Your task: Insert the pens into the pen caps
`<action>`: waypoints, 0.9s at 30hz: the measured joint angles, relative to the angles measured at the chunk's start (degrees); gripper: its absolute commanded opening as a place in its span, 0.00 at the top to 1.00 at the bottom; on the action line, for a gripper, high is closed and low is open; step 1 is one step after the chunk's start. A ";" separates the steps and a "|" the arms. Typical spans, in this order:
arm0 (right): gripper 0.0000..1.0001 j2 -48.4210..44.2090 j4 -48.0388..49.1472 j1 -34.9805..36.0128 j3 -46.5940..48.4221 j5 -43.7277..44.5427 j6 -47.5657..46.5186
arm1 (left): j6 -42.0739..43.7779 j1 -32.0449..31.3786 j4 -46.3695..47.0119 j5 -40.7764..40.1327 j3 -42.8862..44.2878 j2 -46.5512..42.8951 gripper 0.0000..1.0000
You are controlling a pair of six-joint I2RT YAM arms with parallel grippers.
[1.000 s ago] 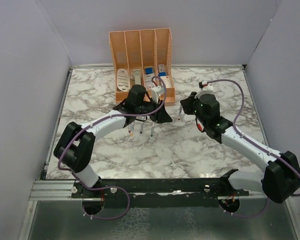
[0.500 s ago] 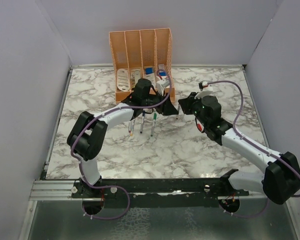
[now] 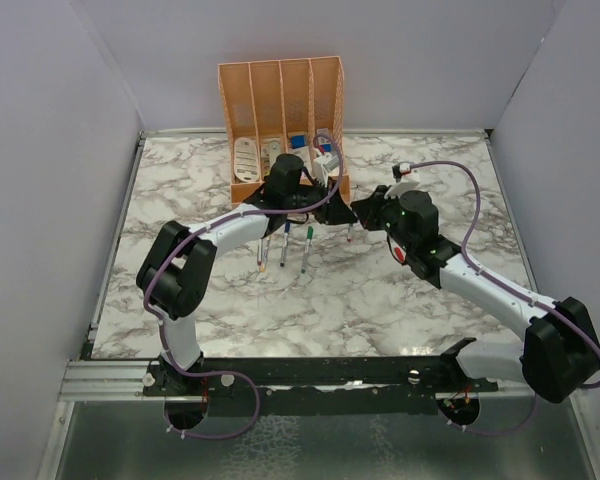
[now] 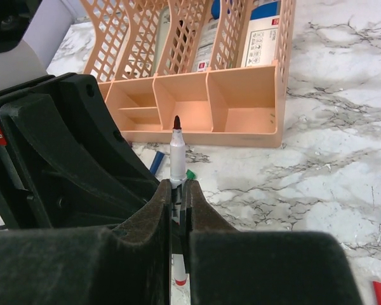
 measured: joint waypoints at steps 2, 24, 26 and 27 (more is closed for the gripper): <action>0.99 -0.02 0.26 0.00 0.00 -0.11 0.13 | -0.35 0.13 0.11 -0.04 0.00 0.00 0.84; 0.97 -0.07 1.25 0.00 0.09 -1.49 2.16 | -1.88 0.15 2.56 0.22 -0.98 -0.04 1.00; 0.87 -0.07 1.01 0.00 0.09 -1.51 2.08 | -1.88 0.11 2.73 0.00 -1.33 -0.13 1.00; 0.79 -0.07 0.87 0.00 0.09 -1.49 1.95 | -1.88 0.11 2.71 -0.11 -1.53 -0.24 1.00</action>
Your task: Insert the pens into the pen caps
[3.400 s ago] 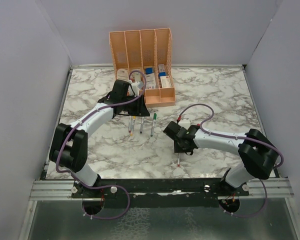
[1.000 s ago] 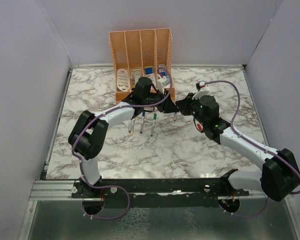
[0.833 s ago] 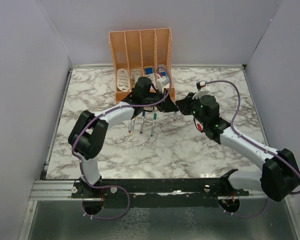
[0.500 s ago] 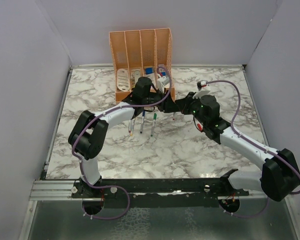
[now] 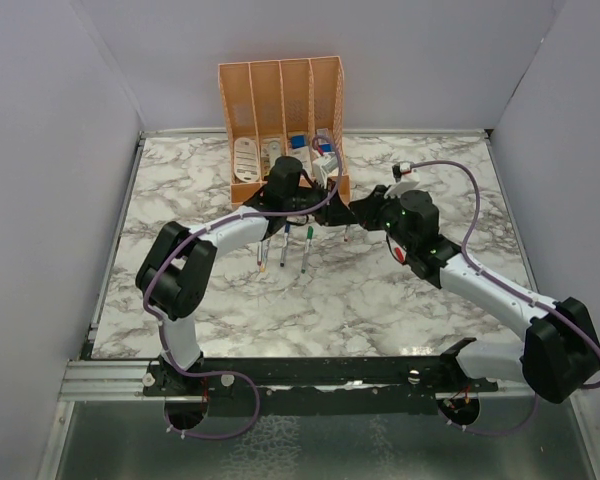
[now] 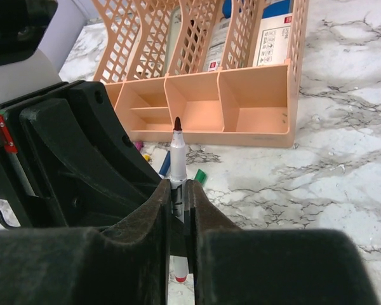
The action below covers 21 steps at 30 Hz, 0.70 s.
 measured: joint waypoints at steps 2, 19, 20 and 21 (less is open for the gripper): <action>0.70 -0.20 -0.66 0.00 0.07 0.11 -0.42 | 0.00 -0.02 0.02 -0.02 -0.28 -0.11 1.00; 0.42 -11.23 -25.14 -3.19 1.29 21.03 1.68 | 5.86 -0.11 -11.56 -4.87 -2.89 -0.94 1.00; 0.42 -10.05 -28.55 -4.70 1.95 21.70 2.54 | 5.97 -0.11 -11.72 -4.85 -2.89 -0.94 1.00; 0.42 -9.11 -30.91 -5.68 2.49 22.08 3.02 | 6.08 -0.11 -11.76 -4.85 -2.89 -0.94 1.00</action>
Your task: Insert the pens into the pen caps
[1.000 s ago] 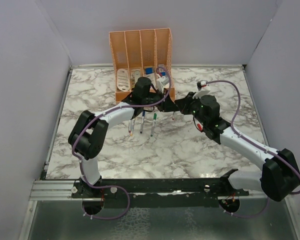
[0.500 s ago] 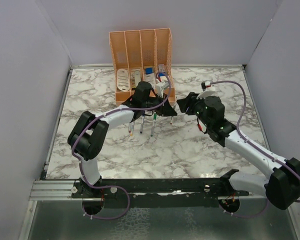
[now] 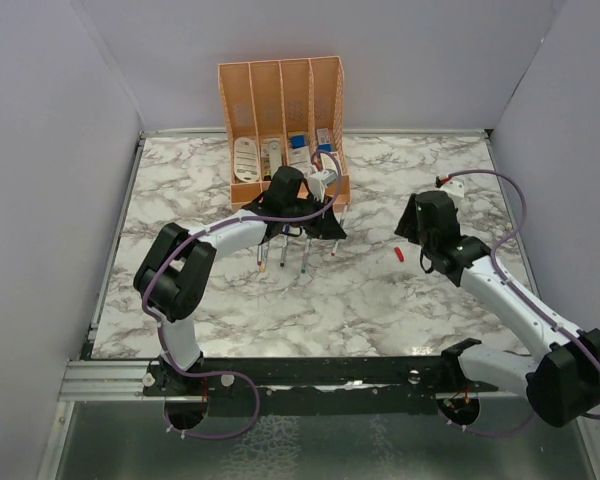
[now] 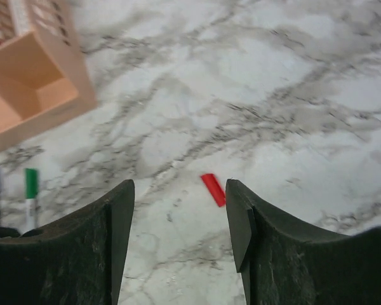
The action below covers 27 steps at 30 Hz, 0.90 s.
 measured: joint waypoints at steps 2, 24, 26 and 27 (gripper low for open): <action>0.43 1.95 -4.07 -2.23 0.72 0.11 0.79 | 0.13 0.00 0.00 0.07 -0.02 0.00 1.00; 0.56 19.39 -12.76 -6.21 3.39 -10.16 -10.54 | -0.70 0.00 0.63 1.66 -2.67 -0.04 1.00; 0.56 20.81 -11.58 -6.43 3.65 -11.28 -12.24 | -0.74 0.00 0.81 1.66 -2.67 -0.04 1.00; 0.56 21.62 -10.82 -6.45 3.67 -11.91 -13.09 | -0.76 0.00 0.85 1.68 -2.67 -0.04 1.00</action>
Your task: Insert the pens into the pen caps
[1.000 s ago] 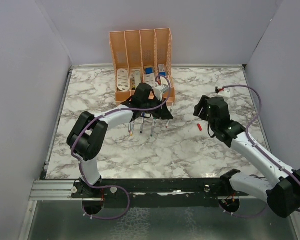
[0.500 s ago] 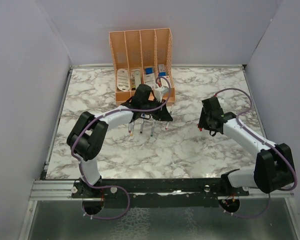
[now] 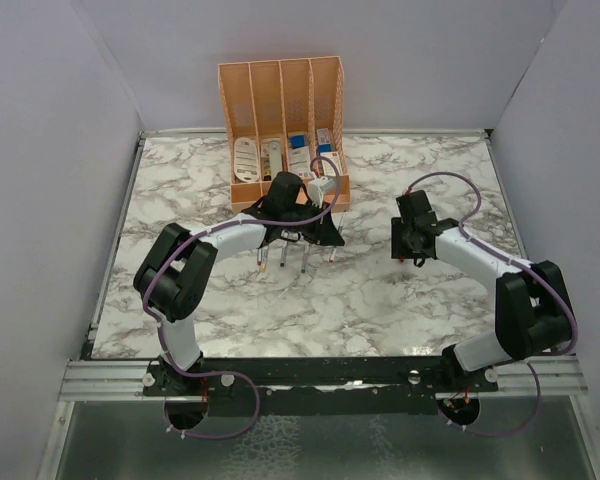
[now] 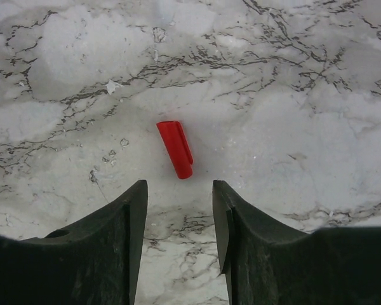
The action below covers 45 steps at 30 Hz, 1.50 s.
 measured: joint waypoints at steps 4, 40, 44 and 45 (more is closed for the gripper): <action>0.56 2.23 1.92 -0.37 0.00 -1.51 -1.97 | -0.13 0.00 0.09 0.02 0.00 0.00 1.00; 0.76 11.45 5.84 -5.09 3.96 -7.74 -2.73 | 0.11 0.00 -0.37 0.00 0.09 0.00 1.00; 0.77 11.67 5.57 -5.22 4.26 -8.07 -2.62 | 0.31 0.00 -0.42 -0.02 0.13 0.00 1.00; 0.77 11.67 5.49 -5.22 4.28 -8.13 -2.58 | 0.37 0.00 -0.46 -0.02 0.13 0.00 1.00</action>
